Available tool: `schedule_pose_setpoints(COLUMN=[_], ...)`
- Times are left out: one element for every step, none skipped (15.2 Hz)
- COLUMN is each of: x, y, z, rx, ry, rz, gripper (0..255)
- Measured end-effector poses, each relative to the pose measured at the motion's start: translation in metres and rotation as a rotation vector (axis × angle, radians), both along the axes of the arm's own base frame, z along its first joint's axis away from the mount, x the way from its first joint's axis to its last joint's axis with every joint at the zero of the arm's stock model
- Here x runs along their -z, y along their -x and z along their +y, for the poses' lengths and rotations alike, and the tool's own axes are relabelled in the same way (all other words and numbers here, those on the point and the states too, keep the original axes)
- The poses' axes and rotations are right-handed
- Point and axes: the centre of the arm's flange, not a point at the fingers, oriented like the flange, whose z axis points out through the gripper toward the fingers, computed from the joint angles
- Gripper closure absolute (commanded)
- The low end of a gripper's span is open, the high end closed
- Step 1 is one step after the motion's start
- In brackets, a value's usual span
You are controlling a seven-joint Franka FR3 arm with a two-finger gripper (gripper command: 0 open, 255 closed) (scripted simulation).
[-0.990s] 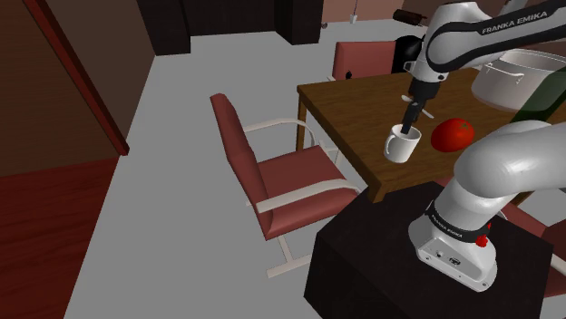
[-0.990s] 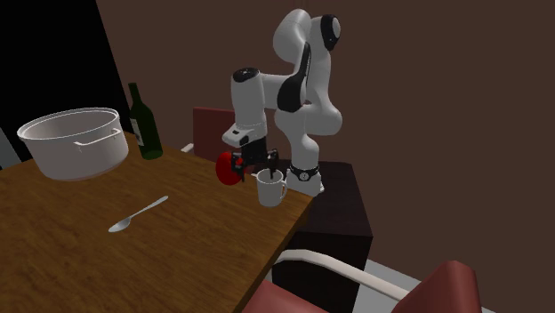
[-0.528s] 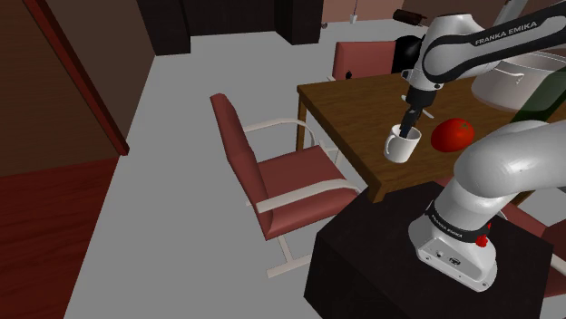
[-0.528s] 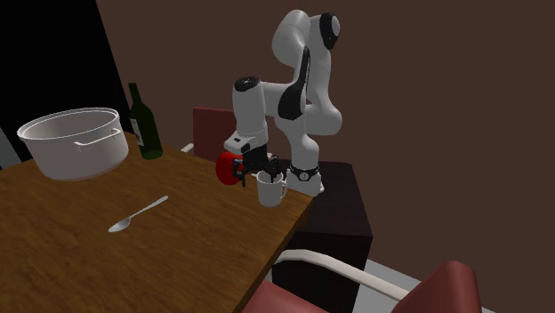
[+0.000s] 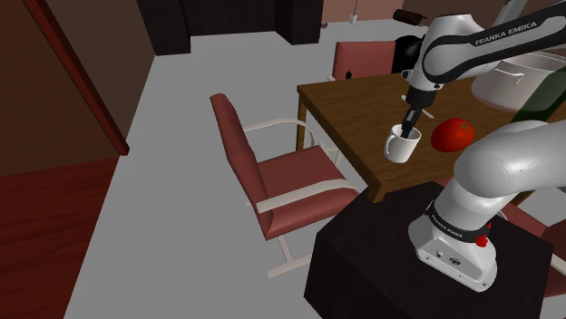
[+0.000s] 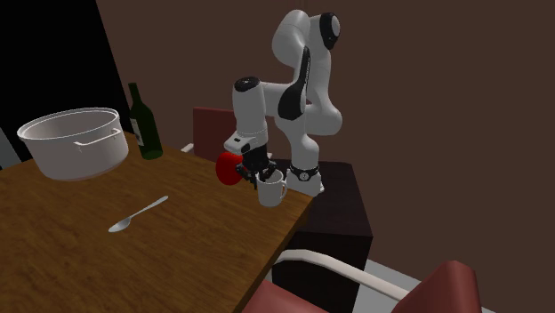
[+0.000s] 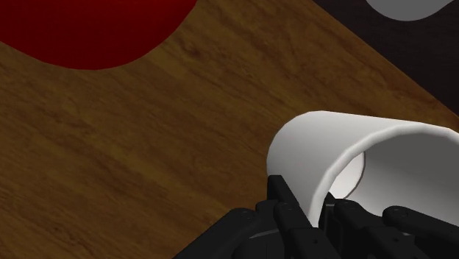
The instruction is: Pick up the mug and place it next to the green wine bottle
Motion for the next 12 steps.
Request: schedule_pose_setpoints(x=[0.000,0.000,0.000,0.000,0.000,0.000,-0.003,-0.006,-0.010,-0.016,-0.020,-0.026], y=[0.000,0.000,0.000,0.000,0.000,0.000,0.000,0.000,0.001,0.000,0.000,-0.001], z=[0.000,0.000,0.000,0.000,0.000,0.000,0.000,0.001,0.000,0.001,0.001,0.000], rx=[0.000,0.000,0.000,0.000,0.000,0.000,0.000,0.000,0.000,0.000,0.000,0.000], ry=[0.000,0.000,0.000,0.000,0.000,0.000,0.000,0.000,0.000,0.000,0.000,0.000], rz=[0.000,0.000,0.000,0.000,0.000,0.000,0.000,0.000,0.000,0.000,0.000,0.000], gripper=[255,255,255,255,255,255,255,255,255,255,255,255])
